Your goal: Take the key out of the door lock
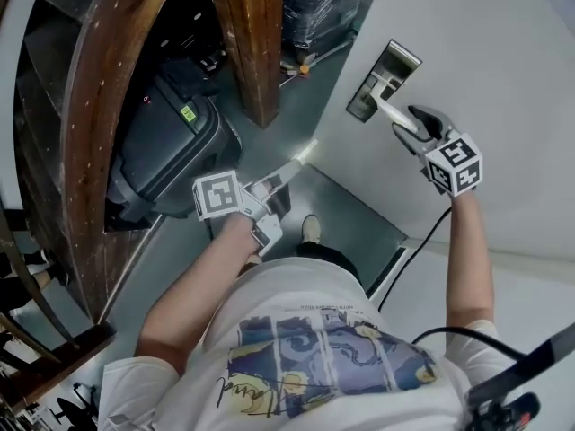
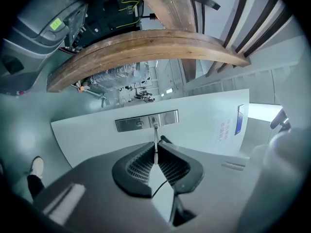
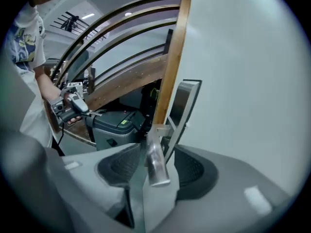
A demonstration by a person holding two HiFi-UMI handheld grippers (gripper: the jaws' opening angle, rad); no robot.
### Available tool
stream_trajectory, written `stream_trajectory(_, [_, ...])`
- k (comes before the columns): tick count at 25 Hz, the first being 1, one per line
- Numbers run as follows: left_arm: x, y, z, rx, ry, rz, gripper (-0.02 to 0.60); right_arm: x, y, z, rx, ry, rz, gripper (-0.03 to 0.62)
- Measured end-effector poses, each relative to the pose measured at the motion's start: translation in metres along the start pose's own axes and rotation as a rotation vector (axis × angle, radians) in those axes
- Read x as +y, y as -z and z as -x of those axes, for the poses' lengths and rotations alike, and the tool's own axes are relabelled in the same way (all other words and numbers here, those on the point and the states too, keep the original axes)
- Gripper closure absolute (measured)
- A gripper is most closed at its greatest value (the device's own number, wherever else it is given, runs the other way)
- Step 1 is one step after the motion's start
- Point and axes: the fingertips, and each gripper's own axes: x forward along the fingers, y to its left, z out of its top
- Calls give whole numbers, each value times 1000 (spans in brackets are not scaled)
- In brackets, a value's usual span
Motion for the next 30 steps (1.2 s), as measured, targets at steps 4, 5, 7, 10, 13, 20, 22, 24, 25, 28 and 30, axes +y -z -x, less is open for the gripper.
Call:
stream_trajectory(4, [-12, 1, 22, 33, 9, -67, 558, 18, 6, 25, -43, 125, -85, 381])
stream_trajectory(5, [-14, 1, 29, 38, 9, -81, 558, 27, 6, 30, -42, 147, -93, 381])
stream_trajectory(7, [-19, 0, 41, 45, 8, -111, 558, 42, 6, 36, -41, 190, -103, 381])
stream_trajectory(10, [-24, 3, 56, 62, -6, -186, 558, 66, 3, 47, -63, 231, -151, 381])
stream_trajectory(13, [-30, 5, 68, 107, -17, -333, 558, 96, -2, 61, -83, 265, -176, 381])
stream_trajectory(20, [-48, 20, 100, 214, -38, -590, 558, 175, -13, 83, -125, 310, -223, 382])
stream_trajectory(22, [-51, 25, 109, 236, -50, -672, 558, 195, -14, 82, -133, 302, -240, 384])
stream_trajectory(24, [-56, 30, 119, 264, -54, -746, 558, 218, -16, 81, -135, 291, -251, 395])
stream_trajectory(25, [-58, 33, 123, 281, -49, -776, 558, 230, -16, 81, -133, 290, -256, 398])
stream_trajectory(28, [-63, 42, 132, 317, -29, -846, 558, 260, -15, 86, -129, 290, -268, 413])
stream_trajectory(30, [-62, 45, 137, 331, -29, -879, 558, 276, -14, 90, -127, 289, -277, 426])
